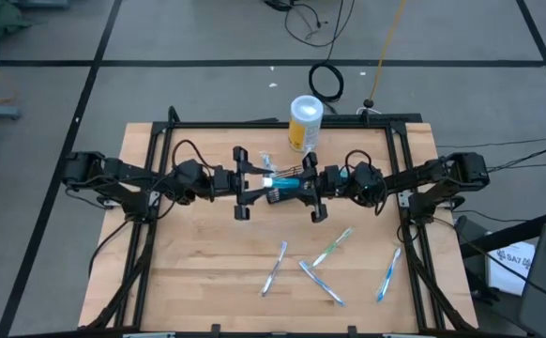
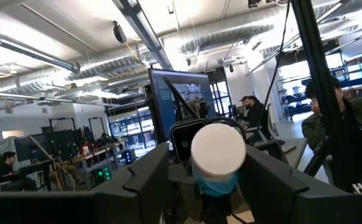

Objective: Pick & Place toothbrushing station
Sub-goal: Put the blue mouthwash into the black wire organizer

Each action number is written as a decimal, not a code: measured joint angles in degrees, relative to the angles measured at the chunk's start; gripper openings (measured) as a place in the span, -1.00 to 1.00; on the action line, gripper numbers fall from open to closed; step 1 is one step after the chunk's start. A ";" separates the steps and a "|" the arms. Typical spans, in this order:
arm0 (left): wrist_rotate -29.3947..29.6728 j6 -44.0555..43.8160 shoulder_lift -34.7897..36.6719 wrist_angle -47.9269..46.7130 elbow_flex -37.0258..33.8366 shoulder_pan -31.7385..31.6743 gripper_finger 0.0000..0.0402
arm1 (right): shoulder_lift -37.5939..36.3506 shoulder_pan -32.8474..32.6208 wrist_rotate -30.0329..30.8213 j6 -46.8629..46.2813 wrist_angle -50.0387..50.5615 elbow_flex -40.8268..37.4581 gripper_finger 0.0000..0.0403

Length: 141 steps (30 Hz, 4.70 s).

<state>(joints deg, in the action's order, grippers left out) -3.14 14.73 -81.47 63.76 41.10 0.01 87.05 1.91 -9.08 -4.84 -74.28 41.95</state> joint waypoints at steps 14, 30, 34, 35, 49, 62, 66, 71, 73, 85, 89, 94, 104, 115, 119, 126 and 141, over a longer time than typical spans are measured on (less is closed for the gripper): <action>-0.28 -0.25 0.00 0.14 0.00 0.04 -0.44 | -0.02 0.00 0.11 0.02 0.70 0.00 -0.52; -3.08 0.11 0.02 0.49 0.00 -0.02 -0.26 | -0.02 0.20 1.50 1.25 2.77 -0.03 -0.52; -2.58 0.10 0.02 0.49 0.00 -0.02 -0.33 | -0.02 0.24 1.51 1.31 2.62 -0.04 -0.52; -2.51 0.10 0.02 0.49 0.00 -0.02 -0.34 | -0.02 0.24 1.49 1.48 2.62 -0.07 -0.52; -2.44 -0.49 0.02 0.40 0.00 0.00 -0.48 | -0.02 0.24 1.46 1.50 3.19 -0.07 -0.52; -1.33 -2.08 0.04 -2.66 0.00 0.00 -0.49 | -0.91 0.36 1.59 0.83 9.96 -0.13 -0.46; 1.66 -2.21 -0.02 -5.72 0.00 0.07 -0.49 | -3.22 0.39 1.84 -0.12 15.19 -0.33 -0.33; 1.96 -2.90 -0.01 -7.88 0.00 0.07 -0.49 | -7.22 0.39 1.83 -0.04 23.06 -0.31 -0.20; 2.21 -3.28 -0.02 -8.79 0.00 0.04 -0.49 | -9.47 0.39 2.08 0.25 28.28 -0.28 -0.17; 9.87 -4.09 1.06 -45.89 14.67 0.00 -0.49 | -18.33 0.26 6.10 1.48 59.83 -0.26 -0.12; 15.03 -8.04 -0.49 -55.06 20.40 -0.19 -0.49 | -18.58 0.30 9.37 -1.28 67.23 -0.26 -0.12; 13.74 -10.42 -3.69 -52.64 21.52 -1.83 -0.49 | -18.53 0.33 9.22 -3.29 74.66 -0.28 -0.12; 13.69 -15.46 -12.13 -45.64 21.45 -7.33 -0.49 | -18.51 0.35 9.25 -3.50 75.66 -0.28 -0.13; 8.89 -21.75 -11.89 -47.86 21.46 -11.03 -0.49 | -18.49 0.35 9.25 -3.13 75.62 -0.28 -0.14; 15.26 -15.55 -11.79 -46.58 21.46 -9.09 -0.49 | -18.49 0.35 9.25 -2.82 75.62 -0.28 -0.15; 8.50 -15.88 -9.08 -49.85 21.40 -12.96 -0.49 | -18.49 0.35 9.25 -2.82 75.65 -0.28 -0.14; -31.44 -13.39 -8.31 -50.00 21.46 -36.13 -0.49 | -18.49 0.35 9.25 -1.35 74.83 -0.28 -0.15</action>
<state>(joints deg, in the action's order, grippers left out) -34.58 1.34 -89.79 13.76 62.57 -36.11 68.55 2.26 0.16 -6.19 0.55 41.67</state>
